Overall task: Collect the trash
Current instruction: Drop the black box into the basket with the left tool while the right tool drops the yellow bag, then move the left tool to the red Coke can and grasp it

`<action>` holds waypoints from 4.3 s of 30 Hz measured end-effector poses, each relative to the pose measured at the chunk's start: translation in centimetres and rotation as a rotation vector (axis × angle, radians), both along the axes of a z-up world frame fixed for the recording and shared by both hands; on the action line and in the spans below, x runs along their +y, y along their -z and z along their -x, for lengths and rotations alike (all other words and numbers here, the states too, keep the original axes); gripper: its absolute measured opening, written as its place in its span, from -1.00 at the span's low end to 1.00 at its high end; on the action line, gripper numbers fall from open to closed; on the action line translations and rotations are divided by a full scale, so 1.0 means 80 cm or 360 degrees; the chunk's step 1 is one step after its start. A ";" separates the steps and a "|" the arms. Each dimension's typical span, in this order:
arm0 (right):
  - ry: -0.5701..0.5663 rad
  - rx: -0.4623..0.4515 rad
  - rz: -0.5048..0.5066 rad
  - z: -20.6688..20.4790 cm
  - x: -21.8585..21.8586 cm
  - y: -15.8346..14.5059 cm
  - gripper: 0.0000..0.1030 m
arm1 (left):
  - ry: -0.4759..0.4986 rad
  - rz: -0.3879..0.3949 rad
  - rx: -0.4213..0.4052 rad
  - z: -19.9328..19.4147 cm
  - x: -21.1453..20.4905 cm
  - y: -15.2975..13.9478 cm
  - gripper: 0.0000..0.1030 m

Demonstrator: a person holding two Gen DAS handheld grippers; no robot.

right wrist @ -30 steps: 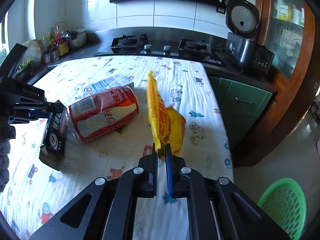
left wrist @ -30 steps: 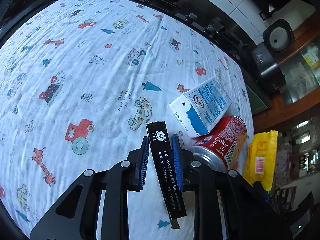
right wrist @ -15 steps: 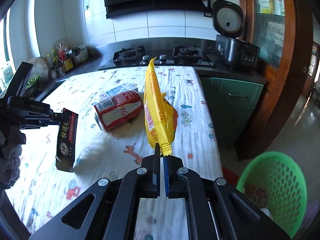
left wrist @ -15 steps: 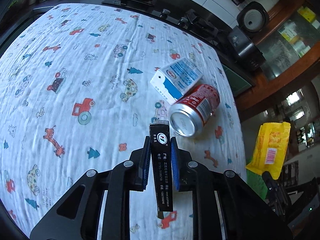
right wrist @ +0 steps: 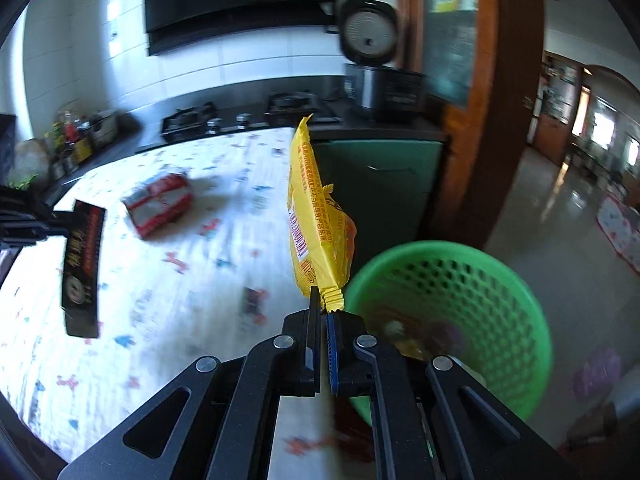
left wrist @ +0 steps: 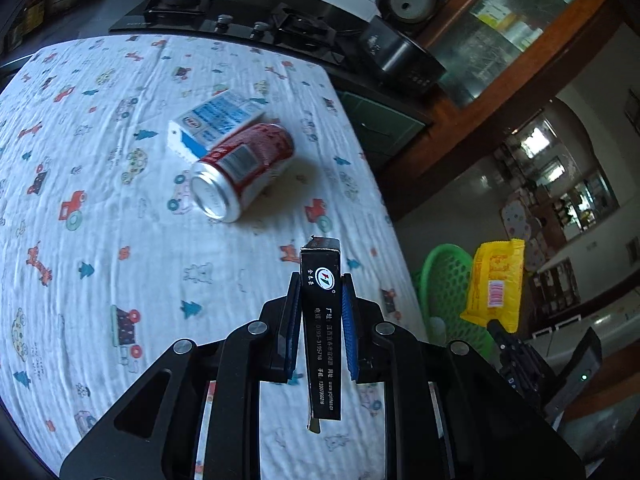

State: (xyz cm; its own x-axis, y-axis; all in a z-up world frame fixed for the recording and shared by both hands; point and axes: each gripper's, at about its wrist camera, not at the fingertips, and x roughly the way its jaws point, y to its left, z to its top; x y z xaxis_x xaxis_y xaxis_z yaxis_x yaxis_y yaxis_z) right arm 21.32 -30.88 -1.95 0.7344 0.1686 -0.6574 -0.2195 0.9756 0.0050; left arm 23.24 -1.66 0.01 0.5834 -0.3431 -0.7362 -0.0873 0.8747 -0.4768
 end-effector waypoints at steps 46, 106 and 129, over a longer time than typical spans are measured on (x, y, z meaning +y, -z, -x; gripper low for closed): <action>0.0416 0.0012 -0.0018 0.082 -0.169 0.053 0.00 | 0.0745 -0.0157 -0.0140 -0.081 -0.351 0.043 -0.09; -0.0048 0.0088 0.0060 -0.010 0.044 0.045 0.45 | 0.0402 -0.0821 -0.0168 -0.151 0.013 0.069 0.48; -0.0086 0.0136 0.0077 -0.035 0.062 0.055 0.45 | 0.0479 -0.0871 -0.0066 -0.182 -0.010 0.093 0.18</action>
